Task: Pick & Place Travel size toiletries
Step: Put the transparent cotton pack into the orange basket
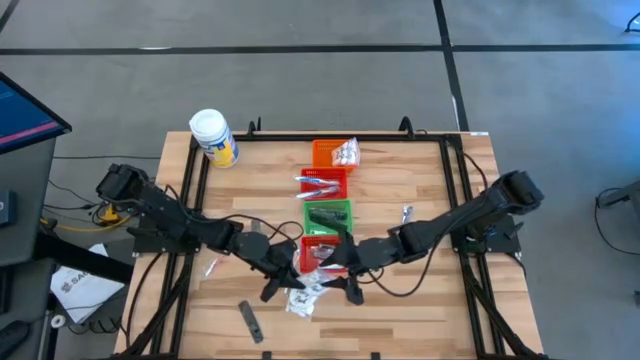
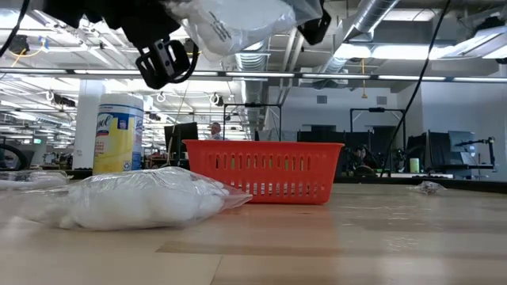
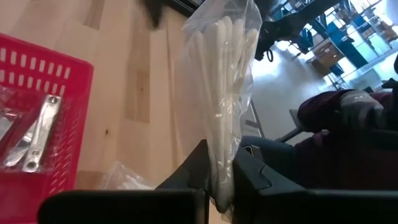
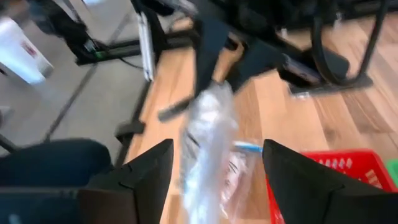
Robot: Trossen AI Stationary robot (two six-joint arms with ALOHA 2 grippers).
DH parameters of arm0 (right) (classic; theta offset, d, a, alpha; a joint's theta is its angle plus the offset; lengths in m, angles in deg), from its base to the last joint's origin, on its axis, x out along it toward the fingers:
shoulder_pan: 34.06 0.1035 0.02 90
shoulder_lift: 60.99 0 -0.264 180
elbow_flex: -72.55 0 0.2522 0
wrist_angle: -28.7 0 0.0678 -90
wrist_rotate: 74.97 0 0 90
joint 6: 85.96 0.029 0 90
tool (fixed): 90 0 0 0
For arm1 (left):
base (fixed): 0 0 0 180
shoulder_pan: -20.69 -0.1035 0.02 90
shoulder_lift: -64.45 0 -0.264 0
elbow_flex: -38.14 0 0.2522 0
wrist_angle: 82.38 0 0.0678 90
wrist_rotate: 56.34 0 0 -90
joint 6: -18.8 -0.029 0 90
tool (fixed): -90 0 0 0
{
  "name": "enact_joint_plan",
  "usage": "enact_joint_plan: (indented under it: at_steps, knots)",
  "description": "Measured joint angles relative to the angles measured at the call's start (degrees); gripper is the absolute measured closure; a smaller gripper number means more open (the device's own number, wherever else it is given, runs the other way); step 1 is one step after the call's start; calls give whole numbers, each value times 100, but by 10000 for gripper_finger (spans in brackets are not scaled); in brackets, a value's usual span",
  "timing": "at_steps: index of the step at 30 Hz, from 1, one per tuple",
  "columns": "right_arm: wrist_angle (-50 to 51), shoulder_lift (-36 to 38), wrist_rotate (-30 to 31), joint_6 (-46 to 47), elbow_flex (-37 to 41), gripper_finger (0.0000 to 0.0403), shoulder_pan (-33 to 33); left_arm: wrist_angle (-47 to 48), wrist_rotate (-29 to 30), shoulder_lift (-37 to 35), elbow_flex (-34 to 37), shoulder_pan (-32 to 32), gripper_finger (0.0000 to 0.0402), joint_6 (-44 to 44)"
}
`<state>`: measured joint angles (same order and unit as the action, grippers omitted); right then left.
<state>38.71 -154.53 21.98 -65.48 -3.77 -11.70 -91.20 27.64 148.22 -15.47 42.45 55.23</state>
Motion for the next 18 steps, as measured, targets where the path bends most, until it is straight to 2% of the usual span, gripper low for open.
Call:
enact_joint_plan:
  at_steps: [12,15,18]
  knots:
    - [519,-119,-98,58,-285,171,51,61,5,-68,0,-4,386,-42]
    - [550,-109,-100,58,-285,197,39,67,7,-68,0,-4,385,-44]
    - [643,-109,-100,58,-285,246,39,69,8,-68,0,-4,385,-46]
